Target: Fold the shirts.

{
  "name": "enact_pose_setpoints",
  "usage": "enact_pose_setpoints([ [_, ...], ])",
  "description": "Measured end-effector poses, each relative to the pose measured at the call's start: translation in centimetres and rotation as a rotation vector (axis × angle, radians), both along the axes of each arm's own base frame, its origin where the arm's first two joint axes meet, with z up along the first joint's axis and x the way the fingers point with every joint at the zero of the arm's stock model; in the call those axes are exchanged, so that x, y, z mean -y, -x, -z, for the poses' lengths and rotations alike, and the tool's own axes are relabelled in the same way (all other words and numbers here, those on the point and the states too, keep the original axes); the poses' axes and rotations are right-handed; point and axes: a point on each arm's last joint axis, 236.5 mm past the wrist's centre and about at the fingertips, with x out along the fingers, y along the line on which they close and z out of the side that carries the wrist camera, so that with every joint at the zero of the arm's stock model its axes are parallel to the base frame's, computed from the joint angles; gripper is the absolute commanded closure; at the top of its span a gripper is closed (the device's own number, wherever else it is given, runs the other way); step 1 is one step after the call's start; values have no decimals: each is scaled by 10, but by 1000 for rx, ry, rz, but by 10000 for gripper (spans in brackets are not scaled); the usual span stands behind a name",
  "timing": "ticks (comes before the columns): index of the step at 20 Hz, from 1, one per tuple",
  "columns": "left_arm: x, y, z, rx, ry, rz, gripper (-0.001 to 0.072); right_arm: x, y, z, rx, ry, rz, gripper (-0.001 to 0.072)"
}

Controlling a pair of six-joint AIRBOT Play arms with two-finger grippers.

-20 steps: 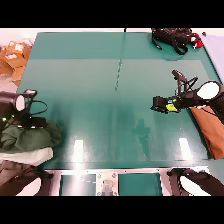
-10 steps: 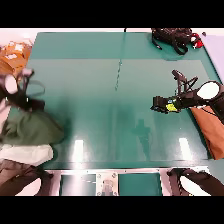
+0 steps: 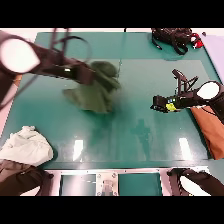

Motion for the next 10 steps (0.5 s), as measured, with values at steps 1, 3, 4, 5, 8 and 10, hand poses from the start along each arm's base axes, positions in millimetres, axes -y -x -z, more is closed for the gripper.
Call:
enact_pose_setpoints([
  [1,18,3,10,-25,5,33,80,0,0,0,0,0,0,370],
  [3,44,6,39,-97,1,69,23,1,-1,-1,2,-1,3,329],
  [4,48,6,52,-130,-10,74,23,3,-3,-3,5,-2,11,298],
  [5,48,5,62,-166,-20,71,24,8,-4,-5,6,-2,22,278],
  [8,13,-12,74,-229,-51,-7,24,31,-11,-9,5,-2,89,278],
  [10,-27,-29,81,-272,-68,-97,24,52,-15,-8,-1,1,142,262],
])
